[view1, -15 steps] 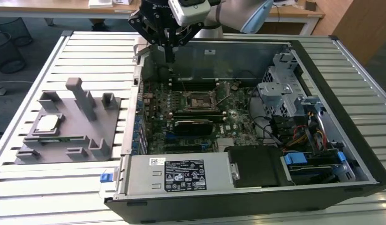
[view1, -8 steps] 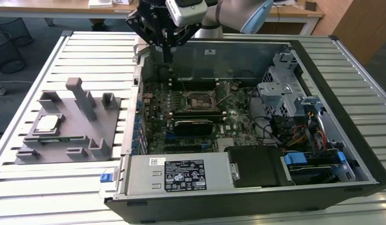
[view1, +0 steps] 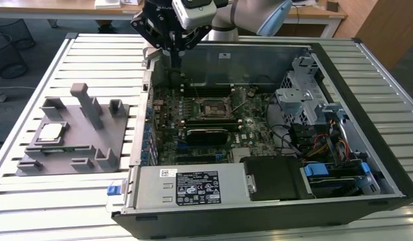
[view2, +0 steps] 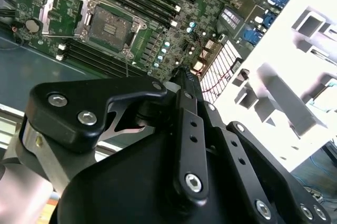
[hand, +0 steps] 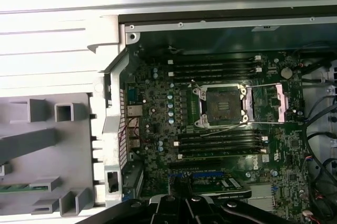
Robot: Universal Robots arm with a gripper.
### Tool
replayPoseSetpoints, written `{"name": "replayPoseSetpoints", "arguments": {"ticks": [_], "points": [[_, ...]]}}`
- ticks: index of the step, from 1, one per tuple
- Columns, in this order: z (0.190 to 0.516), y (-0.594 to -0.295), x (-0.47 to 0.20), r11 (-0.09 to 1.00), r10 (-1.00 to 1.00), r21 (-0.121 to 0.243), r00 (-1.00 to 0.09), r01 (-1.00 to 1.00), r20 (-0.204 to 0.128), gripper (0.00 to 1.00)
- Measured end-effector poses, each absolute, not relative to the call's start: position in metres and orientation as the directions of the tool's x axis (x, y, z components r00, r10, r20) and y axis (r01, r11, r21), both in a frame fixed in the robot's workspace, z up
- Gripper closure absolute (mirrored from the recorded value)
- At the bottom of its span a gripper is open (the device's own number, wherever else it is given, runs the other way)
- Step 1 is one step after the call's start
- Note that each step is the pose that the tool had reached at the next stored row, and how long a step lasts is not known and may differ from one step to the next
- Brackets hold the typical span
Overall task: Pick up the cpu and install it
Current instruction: 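Reach for the cpu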
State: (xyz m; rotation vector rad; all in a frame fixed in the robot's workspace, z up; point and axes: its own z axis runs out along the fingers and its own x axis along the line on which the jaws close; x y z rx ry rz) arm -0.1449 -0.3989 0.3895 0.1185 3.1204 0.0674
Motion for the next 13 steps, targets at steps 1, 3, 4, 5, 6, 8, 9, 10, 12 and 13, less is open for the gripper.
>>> {"name": "replayPoseSetpoints", "arguments": {"ticks": [1,3,4,5,6,8,9,10,12,13], "points": [[0.3894,-0.3989,-0.1454,0.996,0.076,0.044,-0.997,0.075,-0.016,0.89],[0.3892,-0.3989,-0.1466,0.996,0.076,0.044,-0.997,0.075,-0.015,0.89],[0.3891,-0.3989,-0.1472,0.996,0.076,0.044,-0.997,0.076,-0.015,0.89],[0.389,-0.3989,-0.1478,0.996,0.076,0.044,-0.997,0.076,-0.014,0.89],[0.3888,-0.3989,-0.1484,0.996,0.076,0.044,-0.997,0.076,-0.014,0.89],[0.3886,-0.3989,-0.1497,0.996,0.076,0.043,-0.997,0.076,-0.013,0.89],[0.3885,-0.3989,-0.1504,0.996,0.076,0.044,-0.997,0.076,-0.013,0.89],[0.3884,-0.3989,-0.151,0.996,0.076,0.043,-0.997,0.076,-0.012,0.89],[0.3881,-0.3989,-0.1523,0.996,0.076,0.043,-0.997,0.076,-0.012,0.89],[0.3881,-0.399,-0.153,0.996,0.076,0.043,-0.997,0.076,-0.011,0.89]]}}
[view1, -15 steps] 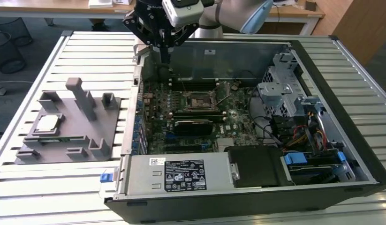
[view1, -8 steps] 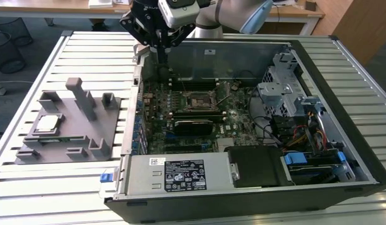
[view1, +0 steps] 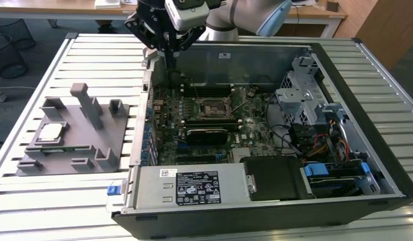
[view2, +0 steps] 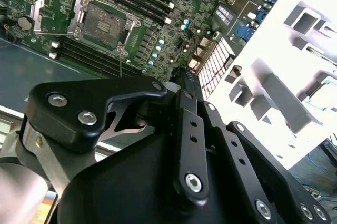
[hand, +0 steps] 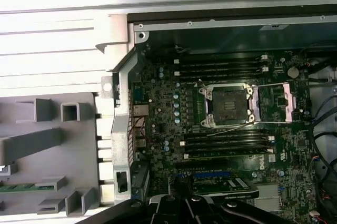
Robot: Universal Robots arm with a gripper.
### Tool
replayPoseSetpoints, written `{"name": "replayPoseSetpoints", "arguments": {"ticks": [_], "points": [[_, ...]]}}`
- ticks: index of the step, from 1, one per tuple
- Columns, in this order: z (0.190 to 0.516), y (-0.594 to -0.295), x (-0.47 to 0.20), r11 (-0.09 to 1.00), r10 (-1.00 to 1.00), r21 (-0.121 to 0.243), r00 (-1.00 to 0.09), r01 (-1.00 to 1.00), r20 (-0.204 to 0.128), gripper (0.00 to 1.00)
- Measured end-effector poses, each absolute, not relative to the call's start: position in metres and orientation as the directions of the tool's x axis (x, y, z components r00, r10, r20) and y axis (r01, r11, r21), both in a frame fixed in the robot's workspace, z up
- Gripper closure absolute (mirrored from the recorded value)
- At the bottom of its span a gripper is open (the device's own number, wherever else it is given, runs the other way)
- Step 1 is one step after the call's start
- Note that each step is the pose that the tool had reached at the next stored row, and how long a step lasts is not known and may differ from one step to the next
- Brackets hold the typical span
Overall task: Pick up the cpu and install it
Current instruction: 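Reach for the cpu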
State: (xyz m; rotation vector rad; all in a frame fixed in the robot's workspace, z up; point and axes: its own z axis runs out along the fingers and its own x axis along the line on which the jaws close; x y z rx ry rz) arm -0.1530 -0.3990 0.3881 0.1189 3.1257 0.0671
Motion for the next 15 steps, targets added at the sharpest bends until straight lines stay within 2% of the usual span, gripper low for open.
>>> {"name": "replayPoseSetpoints", "arguments": {"ticks": [15], "points": [[0.387,-0.399,-0.164,0.996,0.076,0.043,-0.997,0.076,-0.008,0.89]]}}
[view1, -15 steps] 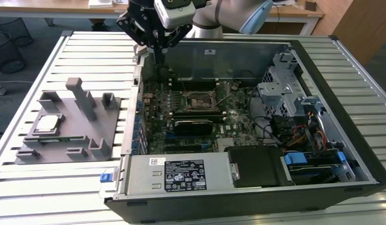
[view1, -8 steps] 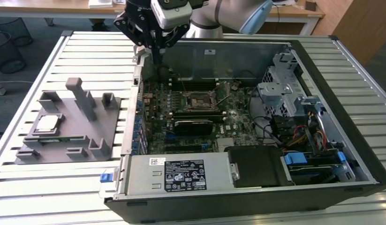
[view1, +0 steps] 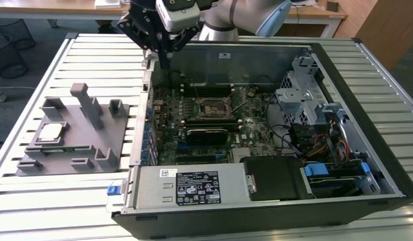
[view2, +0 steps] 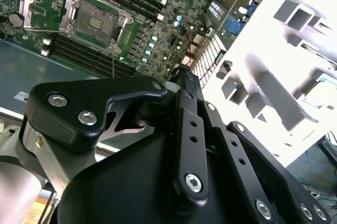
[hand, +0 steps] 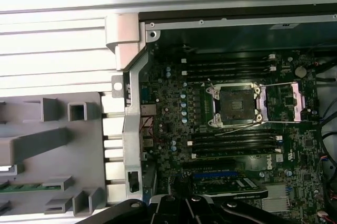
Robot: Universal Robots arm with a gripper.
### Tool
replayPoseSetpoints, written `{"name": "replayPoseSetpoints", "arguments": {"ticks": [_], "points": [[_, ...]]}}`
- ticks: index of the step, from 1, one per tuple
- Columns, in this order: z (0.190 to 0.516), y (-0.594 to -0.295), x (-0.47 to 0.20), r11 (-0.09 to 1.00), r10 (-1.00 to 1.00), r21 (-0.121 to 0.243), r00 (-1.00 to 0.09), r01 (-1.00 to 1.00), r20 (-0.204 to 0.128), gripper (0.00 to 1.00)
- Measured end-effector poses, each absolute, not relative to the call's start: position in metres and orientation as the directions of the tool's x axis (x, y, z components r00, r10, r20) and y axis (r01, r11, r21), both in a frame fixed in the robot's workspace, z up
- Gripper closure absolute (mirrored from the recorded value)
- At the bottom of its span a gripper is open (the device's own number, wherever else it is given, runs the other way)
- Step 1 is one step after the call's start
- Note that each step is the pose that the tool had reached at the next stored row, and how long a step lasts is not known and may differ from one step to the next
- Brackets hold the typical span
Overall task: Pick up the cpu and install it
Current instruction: 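Reach for the cpu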
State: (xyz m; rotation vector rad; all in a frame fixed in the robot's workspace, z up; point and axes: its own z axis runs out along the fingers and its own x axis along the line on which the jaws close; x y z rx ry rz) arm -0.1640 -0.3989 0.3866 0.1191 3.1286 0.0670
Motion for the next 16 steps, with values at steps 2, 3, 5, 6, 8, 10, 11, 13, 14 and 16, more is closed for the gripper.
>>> {"name": "replayPoseSetpoints", "arguments": {"ticks": [2,3,5,6,8,10,11,13,14,16], "points": [[0.386,-0.399,-0.165,0.996,0.076,0.043,-0.997,0.076,-0.008,0.89],[0.386,-0.399,-0.166,0.996,0.076,0.043,-0.997,0.076,-0.008,0.89],[0.386,-0.399,-0.167,0.996,0.076,0.043,-0.997,0.076,-0.007,0.89],[0.386,-0.399,-0.168,0.996,0.076,0.043,-0.997,0.076,-0.007,0.89],[0.386,-0.399,-0.17,0.996,0.076,0.043,-0.997,0.076,-0.007,0.89],[0.386,-0.399,-0.171,0.996,0.076,0.043,-0.997,0.076,-0.006,0.89],[0.385,-0.399,-0.172,0.996,0.076,0.043,-0.997,0.076,-0.006,0.89],[0.385,-0.399,-0.174,0.996,0.076,0.043,-0.997,0.076,-0.006,0.89],[0.385,-0.399,-0.175,0.996,0.076,0.043,-0.997,0.076,-0.005,0.89],[0.385,-0.399,-0.177,0.996,0.076,0.043,-0.997,0.076,-0.005,0.89]]}}
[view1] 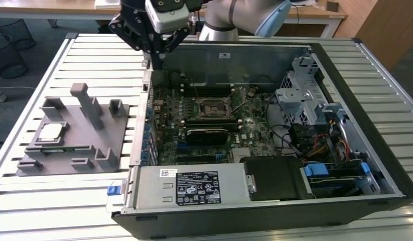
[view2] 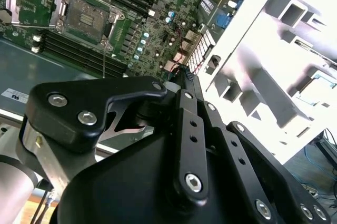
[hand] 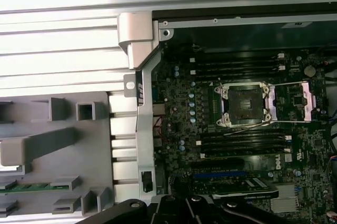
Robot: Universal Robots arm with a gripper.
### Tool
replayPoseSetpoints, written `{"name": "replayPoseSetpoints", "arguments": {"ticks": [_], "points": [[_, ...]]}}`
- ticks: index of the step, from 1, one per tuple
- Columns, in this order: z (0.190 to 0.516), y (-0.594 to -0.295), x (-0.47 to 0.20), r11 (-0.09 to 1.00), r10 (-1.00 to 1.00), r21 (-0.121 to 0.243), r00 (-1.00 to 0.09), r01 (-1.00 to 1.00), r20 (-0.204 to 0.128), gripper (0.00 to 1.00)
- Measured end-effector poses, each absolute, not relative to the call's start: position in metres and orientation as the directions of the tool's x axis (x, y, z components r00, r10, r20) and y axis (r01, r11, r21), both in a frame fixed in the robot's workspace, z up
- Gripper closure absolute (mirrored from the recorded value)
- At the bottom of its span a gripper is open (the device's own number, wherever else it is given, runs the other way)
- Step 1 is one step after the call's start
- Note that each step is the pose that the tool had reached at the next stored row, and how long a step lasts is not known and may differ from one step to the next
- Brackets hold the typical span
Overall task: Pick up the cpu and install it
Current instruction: 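Reach for the cpu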
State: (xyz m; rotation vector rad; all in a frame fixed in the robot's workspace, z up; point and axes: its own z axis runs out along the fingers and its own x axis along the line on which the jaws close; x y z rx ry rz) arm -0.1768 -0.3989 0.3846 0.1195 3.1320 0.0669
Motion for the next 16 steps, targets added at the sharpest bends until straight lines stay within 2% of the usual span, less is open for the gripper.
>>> {"name": "replayPoseSetpoints", "arguments": {"ticks": [16], "points": [[0.381,-0.401,-0.215,0.996,0.076,0.043,-0.997,0.076,-0.005,0.89]]}}
